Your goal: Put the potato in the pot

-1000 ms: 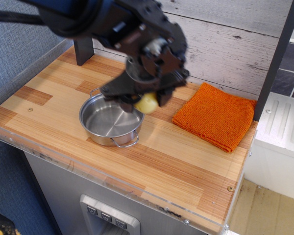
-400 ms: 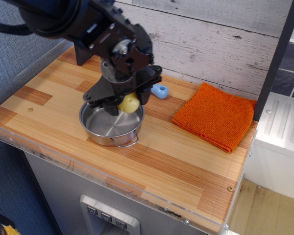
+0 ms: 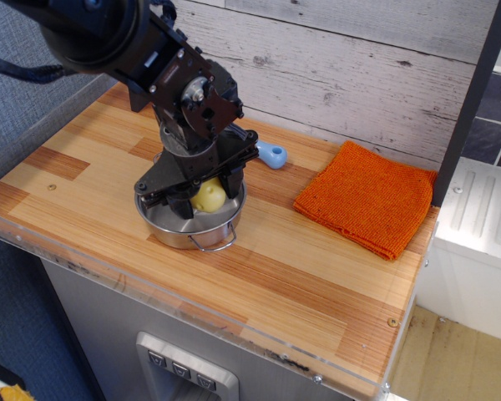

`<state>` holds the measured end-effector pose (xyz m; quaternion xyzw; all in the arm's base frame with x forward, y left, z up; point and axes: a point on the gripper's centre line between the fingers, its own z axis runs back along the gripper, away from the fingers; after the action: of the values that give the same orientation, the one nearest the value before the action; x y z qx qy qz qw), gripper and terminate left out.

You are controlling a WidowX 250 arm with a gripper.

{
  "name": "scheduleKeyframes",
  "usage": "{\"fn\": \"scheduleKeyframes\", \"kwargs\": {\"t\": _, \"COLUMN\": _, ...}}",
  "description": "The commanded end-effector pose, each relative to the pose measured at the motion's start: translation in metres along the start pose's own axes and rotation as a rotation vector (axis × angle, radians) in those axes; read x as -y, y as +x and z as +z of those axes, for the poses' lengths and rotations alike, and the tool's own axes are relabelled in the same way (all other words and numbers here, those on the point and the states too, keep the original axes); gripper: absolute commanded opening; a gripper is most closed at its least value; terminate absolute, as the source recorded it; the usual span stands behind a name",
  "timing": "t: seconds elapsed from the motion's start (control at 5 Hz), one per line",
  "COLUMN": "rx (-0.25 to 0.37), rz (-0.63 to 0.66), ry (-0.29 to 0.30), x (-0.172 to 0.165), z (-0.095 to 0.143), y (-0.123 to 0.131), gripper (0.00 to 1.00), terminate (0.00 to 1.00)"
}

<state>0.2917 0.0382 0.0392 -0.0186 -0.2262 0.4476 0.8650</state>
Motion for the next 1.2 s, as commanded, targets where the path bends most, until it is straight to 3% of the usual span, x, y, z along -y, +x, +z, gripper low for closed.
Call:
{"fn": "scheduleKeyframes", "kwargs": {"t": 0.0, "rx": -0.048, "rz": 0.080, "ry": -0.020, "x": 0.000, "z": -0.015, "y": 0.012, "gripper": 1.00, "terminate": 0.00}}
{"fn": "scheduleKeyframes", "kwargs": {"t": 0.2, "rx": -0.054, "rz": 0.107, "ry": 0.014, "x": 0.001, "z": -0.011, "y": 0.011, "gripper": 1.00, "terminate": 0.00}}
{"fn": "scheduleKeyframes", "kwargs": {"t": 0.8, "rx": -0.039, "rz": 0.092, "ry": -0.007, "x": -0.014, "z": 0.001, "y": 0.023, "gripper": 1.00, "terminate": 0.00}}
{"fn": "scheduleKeyframes", "kwargs": {"t": 1.0, "rx": -0.009, "rz": 0.055, "ry": -0.011, "x": -0.003, "z": 0.019, "y": 0.035, "gripper": 1.00, "terminate": 0.00}}
